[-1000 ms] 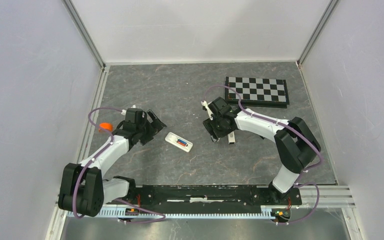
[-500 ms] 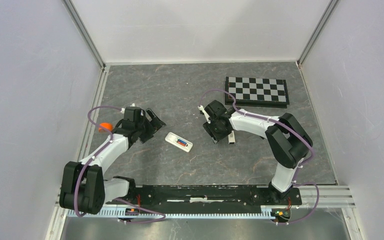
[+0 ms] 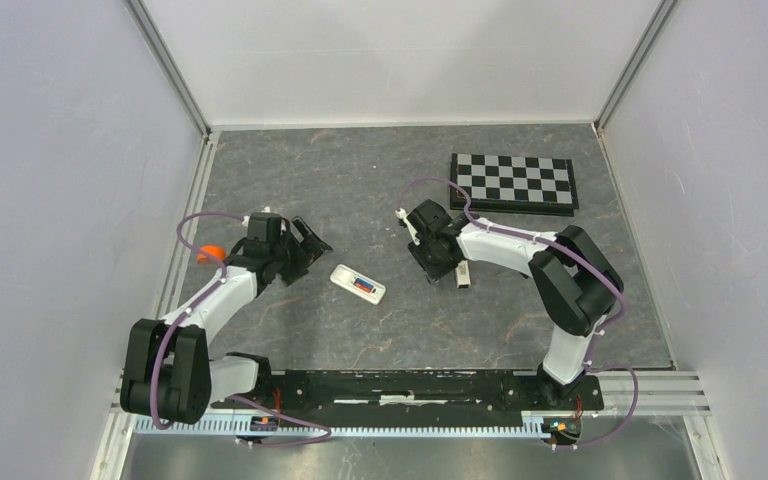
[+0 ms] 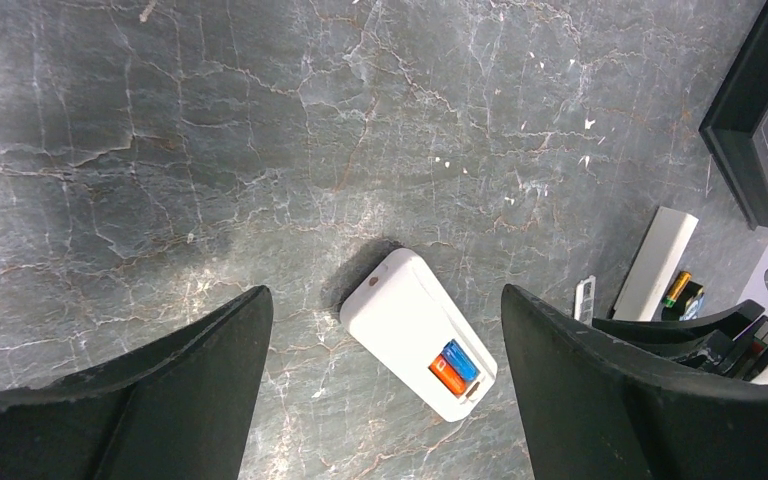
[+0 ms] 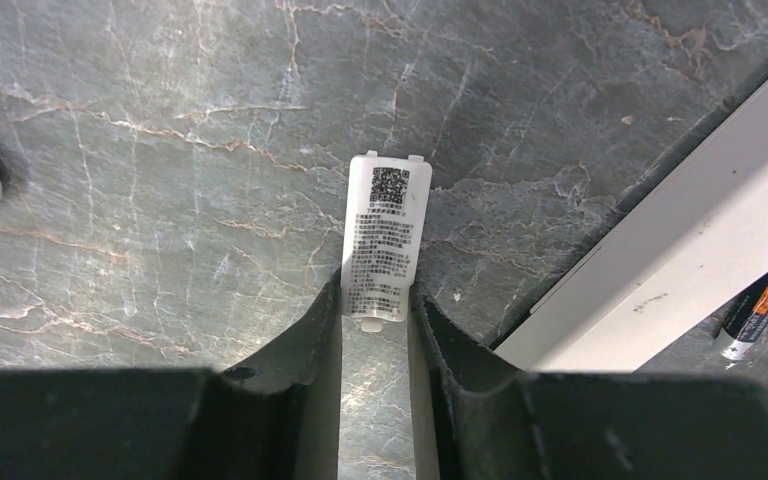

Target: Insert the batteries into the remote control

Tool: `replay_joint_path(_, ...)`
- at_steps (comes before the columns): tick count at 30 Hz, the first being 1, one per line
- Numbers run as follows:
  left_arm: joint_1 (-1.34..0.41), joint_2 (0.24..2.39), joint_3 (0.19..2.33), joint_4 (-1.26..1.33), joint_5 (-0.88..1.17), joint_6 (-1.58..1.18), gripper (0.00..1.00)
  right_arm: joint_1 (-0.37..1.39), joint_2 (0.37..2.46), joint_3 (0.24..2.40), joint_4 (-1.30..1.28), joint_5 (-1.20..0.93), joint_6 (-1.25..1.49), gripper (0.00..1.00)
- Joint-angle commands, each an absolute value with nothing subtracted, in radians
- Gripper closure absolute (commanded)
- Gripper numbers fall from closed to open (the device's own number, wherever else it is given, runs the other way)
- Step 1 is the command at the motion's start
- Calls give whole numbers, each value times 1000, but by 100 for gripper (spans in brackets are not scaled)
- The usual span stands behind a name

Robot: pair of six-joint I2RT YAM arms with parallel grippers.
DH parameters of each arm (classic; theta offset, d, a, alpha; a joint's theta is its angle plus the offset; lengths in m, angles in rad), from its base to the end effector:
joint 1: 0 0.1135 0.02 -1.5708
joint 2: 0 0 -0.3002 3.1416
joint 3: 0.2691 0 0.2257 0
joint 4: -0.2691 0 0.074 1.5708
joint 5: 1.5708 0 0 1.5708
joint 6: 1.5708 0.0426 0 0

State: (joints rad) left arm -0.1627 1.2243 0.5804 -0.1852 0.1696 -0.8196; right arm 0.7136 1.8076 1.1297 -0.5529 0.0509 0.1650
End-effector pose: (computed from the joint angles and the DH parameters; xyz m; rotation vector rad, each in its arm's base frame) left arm 0.2025 -0.0405 0.2277 -0.7249 2.3820 -0.6429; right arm 0.2557 0.2185 0.2057 -0.7491 2.7074 0.1404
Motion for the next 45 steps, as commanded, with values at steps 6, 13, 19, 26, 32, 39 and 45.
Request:
replay_joint_path(6,-153,1237,624,-164,235,-757,11,728,1775,1171,-534,14,137,78)
replay_joint_path(13,-136,1257,627,-170,280,-755,11,809,1760,1259,-519,-70,-28,82)
replay_joint_path(19,-81,1343,641,-154,415,-783,14,934,1799,1383,-540,-114,-118,83)
replay_joint_path(26,-66,1443,665,-119,474,-804,35,1006,1926,1548,-628,-41,-143,83)
replay_joint_path(32,-56,1501,696,-120,434,-804,44,1014,2029,1670,-748,-6,-140,83)
replay_joint_path(39,-34,1486,693,-147,373,-809,43,1020,2066,1709,-810,-15,-140,82)
replay_joint_path(45,-27,1489,686,-139,380,-812,44,1026,2086,1718,-815,-39,-133,82)
